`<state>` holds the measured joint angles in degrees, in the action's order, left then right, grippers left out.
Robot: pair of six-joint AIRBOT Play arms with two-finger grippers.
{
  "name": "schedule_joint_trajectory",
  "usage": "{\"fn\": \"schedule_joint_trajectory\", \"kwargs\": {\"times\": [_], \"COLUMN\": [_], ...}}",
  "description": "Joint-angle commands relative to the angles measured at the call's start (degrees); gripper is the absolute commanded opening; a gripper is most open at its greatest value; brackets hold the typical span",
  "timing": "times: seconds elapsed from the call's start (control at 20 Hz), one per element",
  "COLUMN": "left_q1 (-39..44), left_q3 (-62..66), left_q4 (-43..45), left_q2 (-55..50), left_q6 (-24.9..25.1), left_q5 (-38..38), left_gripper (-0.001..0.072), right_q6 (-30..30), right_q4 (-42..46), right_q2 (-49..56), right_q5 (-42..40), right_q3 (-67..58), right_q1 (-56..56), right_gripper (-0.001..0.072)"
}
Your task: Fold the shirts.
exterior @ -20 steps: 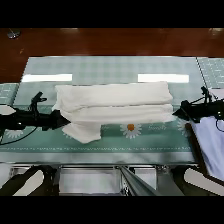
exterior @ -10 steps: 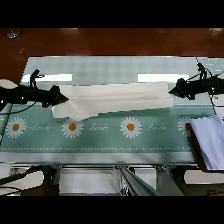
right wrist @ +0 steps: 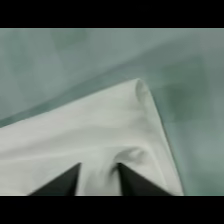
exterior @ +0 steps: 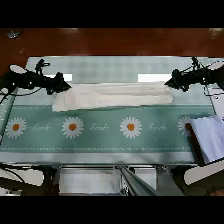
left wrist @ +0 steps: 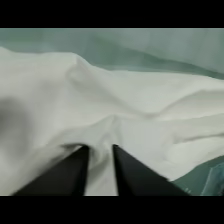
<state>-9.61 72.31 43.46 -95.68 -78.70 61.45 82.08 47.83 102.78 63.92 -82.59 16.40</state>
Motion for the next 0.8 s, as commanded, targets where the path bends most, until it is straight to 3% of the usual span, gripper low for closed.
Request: {"fn": "schedule_joint_trajectory", "kwargs": {"times": [0.0,0.15,0.25,0.3,0.45,0.55,0.65,0.75], "left_q1": [-1.3,-7.7,-12.2,-14.2,-16.9,-15.4,-12.5,-8.4], "left_q3": [3.4,8.0,5.7,2.5,-13.5,-25.0,-32.0,-34.3], "left_q4": [1.9,14.3,22.6,24.6,20.6,12.5,5.1,1.4], "left_q2": [-1.4,-0.1,5.3,9.4,25.1,36.1,44.3,48.6], "left_q6": [0.0,-5.3,-6.0,-6.1,-5.5,-1.2,3.8,4.6], "left_q5": [6.1,20.4,21.6,18.2,-0.6,-9.5,-9.8,-6.4], "left_gripper": [0.0704,0.0702,0.0702,0.0702,0.0702,0.0702,0.0701,0.0701], "right_q6": [-5.9,-6.6,-4.3,-2.8,-1.2,-1.4,-2.4,-2.8], "right_q4": [-3.2,2.0,8.9,11.8,11.0,8.7,5.2,3.2], "right_q2": [1.2,0.5,-1.1,-1.1,-1.0,-0.6,1.2,2.8], "right_q5": [4.5,13.4,15.8,17.3,15.1,12.0,11.9,11.2], "right_q3": [-2.8,-8.5,-8.6,-8.2,-2.6,0.8,1.2,1.2], "right_q1": [0.7,4.8,8.5,10.2,12.1,11.1,9.0,6.1], "right_gripper": [0.0628,0.0628,0.0628,0.0627,0.0627,0.0627,0.0627,0.0627]}}
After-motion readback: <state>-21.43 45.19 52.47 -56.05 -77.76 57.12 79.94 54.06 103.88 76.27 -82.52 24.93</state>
